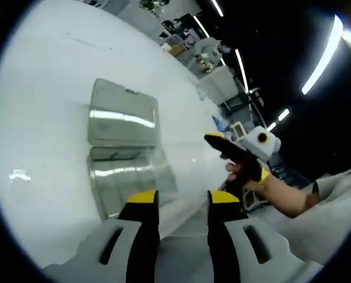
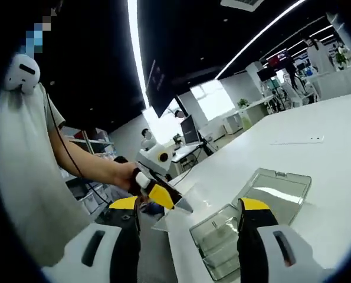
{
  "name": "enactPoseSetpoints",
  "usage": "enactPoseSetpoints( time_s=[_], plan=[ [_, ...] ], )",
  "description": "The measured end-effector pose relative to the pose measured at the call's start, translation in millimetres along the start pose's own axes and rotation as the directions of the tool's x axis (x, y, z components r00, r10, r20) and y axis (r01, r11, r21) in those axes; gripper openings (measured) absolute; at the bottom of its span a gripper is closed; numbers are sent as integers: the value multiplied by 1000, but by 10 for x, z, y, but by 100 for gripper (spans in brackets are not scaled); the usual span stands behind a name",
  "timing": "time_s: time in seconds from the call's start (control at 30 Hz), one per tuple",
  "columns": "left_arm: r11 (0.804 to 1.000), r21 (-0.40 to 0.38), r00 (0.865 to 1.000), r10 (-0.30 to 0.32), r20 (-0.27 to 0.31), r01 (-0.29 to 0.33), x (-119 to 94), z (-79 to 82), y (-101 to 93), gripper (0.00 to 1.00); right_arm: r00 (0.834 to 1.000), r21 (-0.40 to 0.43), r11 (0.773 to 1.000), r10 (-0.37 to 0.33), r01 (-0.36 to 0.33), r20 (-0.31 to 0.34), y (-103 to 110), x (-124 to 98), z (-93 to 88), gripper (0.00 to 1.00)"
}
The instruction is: Insert the divider into the dual guide fixture by aligning both edges with the guide slots and pushing it downward to the bottom, including one-sided entry, uneven engagement, binding, and posture correction.
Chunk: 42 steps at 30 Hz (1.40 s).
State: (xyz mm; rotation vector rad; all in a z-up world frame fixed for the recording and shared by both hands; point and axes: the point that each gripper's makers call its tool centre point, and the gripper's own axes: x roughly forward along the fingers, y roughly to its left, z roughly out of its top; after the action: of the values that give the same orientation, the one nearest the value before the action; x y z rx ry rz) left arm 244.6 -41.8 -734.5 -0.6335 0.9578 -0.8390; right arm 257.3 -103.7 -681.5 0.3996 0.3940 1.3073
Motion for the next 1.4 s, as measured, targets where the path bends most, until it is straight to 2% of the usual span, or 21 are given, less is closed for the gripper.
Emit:
enactPoseSetpoints(
  time_s=[0.2,0.37,0.6,0.8,0.87,0.93,1.13,1.4],
  plan=[
    [996,25,997,-81,7,81,32,9,-156,28,995,78,992,94,-97,43,154,36,100,62],
    [988,51,989,-147,25,146,64,60,-313,28,989,124,982,132,-139,61,221,66,133,62],
    [981,79,983,-181,18,179,90,96,-390,28,984,157,972,165,-175,73,260,91,164,62],
    [968,101,973,-231,21,228,101,112,-515,28,975,216,952,204,-219,89,292,110,175,61],
    [965,109,970,-241,20,237,104,111,-551,28,972,214,949,211,-229,106,308,108,203,60],
    [959,123,966,-259,15,255,105,108,-596,28,964,239,937,228,-255,134,341,104,249,59],
    [953,149,963,-269,5,265,119,104,-639,28,959,256,928,236,-271,159,346,104,282,59],
    [944,171,958,-286,-4,283,146,89,-687,28,957,282,917,247,-281,150,336,108,251,58]
  ],
)
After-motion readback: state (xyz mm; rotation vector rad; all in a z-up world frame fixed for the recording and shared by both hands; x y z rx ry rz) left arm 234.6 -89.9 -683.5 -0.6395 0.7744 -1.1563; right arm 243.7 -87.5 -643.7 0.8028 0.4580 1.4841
